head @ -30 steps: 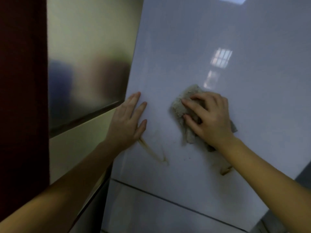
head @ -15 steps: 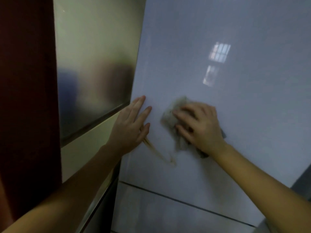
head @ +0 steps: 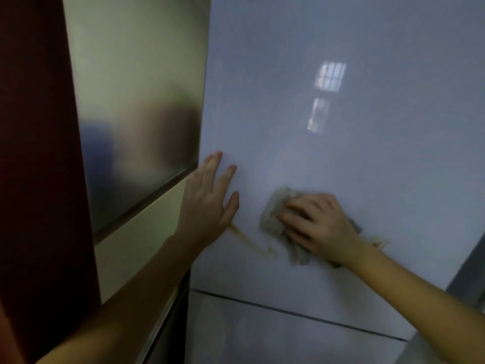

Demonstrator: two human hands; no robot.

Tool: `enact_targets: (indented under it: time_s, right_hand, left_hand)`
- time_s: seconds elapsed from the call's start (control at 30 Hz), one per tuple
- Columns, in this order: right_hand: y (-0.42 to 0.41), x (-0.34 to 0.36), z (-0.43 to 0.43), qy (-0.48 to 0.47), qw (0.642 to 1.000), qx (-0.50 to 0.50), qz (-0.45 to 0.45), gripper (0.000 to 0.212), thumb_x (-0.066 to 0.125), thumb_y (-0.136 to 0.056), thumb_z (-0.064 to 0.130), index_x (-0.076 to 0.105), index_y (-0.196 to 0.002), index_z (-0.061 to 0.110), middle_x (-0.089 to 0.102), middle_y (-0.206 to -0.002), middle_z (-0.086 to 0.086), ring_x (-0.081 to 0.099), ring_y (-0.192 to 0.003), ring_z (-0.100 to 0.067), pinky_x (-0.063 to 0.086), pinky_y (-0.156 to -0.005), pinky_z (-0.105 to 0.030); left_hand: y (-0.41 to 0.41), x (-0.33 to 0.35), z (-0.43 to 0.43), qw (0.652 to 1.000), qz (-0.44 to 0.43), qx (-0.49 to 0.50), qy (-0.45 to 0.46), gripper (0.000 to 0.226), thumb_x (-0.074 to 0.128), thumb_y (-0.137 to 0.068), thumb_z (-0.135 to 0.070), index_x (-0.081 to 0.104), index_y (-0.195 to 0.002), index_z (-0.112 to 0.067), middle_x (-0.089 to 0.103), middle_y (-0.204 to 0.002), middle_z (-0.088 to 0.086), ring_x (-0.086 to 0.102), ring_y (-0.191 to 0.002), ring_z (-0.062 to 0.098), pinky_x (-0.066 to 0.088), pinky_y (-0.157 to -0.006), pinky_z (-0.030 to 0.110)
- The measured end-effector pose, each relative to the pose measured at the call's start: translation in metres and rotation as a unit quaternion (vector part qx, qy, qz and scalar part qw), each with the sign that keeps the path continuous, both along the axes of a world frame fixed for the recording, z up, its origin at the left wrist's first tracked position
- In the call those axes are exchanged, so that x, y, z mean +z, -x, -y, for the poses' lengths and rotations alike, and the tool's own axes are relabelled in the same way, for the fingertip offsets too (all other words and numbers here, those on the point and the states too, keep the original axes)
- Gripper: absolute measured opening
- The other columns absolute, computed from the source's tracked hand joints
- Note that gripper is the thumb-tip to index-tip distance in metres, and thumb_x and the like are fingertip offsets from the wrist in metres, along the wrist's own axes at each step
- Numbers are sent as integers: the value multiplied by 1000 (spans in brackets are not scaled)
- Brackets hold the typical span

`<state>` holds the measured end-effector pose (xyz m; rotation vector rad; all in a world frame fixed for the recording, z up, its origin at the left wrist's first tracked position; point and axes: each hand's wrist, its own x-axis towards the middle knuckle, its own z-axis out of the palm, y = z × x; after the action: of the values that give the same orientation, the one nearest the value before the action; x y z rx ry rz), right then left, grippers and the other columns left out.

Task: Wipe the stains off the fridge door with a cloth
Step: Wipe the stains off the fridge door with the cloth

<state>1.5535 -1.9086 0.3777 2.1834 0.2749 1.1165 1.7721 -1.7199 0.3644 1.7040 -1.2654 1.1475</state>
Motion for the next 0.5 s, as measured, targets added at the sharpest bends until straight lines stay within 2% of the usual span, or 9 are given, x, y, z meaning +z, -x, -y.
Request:
enact_targets:
  time_s: [0.1, 0.17, 0.23, 0.4, 0.5]
  right_hand:
    - [16, 34, 7, -53, 994, -30, 93, 33, 76, -91, 32, 72, -122, 20, 69, -119, -11, 62, -108, -34, 45, -90, -45]
    - [25, 41, 11, -83, 988, -32, 122, 35, 77, -90, 31, 72, -122, 18, 69, -120, -11, 62, -110, -35, 46, -91, -47]
    - [33, 27, 15, -89, 989, -32, 118, 35, 77, -90, 31, 71, -122, 19, 67, -123, -10, 61, -111, -33, 46, -91, -46]
    - [66, -42, 35, -38, 998, -42, 16, 30, 71, -94, 36, 74, -120, 21, 56, -129, -3, 56, -113, -26, 44, -90, -42]
    - [93, -47, 48, -62, 995, -61, 59, 33, 69, -95, 37, 66, -124, 23, 55, -129, -4, 57, -112, -28, 45, -90, -43]
  left_hand:
    - [24, 12, 13, 999, 12, -25, 18, 50, 52, -98, -36, 52, -141, -11, 39, -157, 18, 36, -146, 34, 31, -116, 45]
    - [42, 19, 26, 998, 29, -54, 26, 50, 53, -97, -35, 52, -142, -11, 40, -157, 19, 36, -146, 34, 33, -116, 48]
    - [58, 19, 39, 997, 37, -70, 24, 51, 53, -97, -34, 51, -142, -11, 39, -157, 21, 36, -146, 35, 35, -116, 51]
    - [80, 6, 61, 997, 39, -68, -13, 53, 51, -98, -36, 49, -145, -12, 33, -160, 20, 31, -149, 36, 33, -118, 55]
    - [83, 2, 65, 998, 47, -49, -18, 53, 49, -98, -37, 49, -145, -12, 31, -160, 21, 27, -151, 36, 29, -120, 55]
